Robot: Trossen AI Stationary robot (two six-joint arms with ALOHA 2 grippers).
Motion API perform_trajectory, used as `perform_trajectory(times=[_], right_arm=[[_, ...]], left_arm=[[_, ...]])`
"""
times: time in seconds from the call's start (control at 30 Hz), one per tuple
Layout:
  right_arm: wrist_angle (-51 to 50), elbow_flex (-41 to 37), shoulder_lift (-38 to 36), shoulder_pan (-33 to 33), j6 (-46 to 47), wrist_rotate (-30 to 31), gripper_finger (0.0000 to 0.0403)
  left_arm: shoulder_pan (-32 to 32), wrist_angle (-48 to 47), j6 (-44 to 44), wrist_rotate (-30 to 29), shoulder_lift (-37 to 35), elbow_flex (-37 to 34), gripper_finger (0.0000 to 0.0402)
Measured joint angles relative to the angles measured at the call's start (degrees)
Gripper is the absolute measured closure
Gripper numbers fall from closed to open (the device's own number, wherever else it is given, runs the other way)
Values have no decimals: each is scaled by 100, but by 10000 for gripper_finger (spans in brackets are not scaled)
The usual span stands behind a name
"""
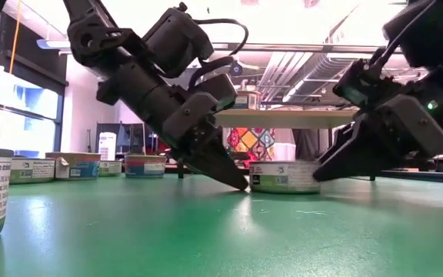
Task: Stack canned seafood by type on shelf
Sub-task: Put the green tuna can on the shelf and aligned with the top left green tuna can
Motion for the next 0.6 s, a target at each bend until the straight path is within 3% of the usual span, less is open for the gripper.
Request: perform_trajectory(times=[0.2,0.47,0.6], right_arm=[[-989,102,-245,39,392,-81,117],[-1039,107,-246,-267,308,-449,115],[-999,107,-254,-467,-22,-753,90]], left_arm=[[-60,-253,91,-125,-315,-32,401],[33,-181,134,-138,-364,-39,401],[44,-173,135,-121,-364,-39,402]])
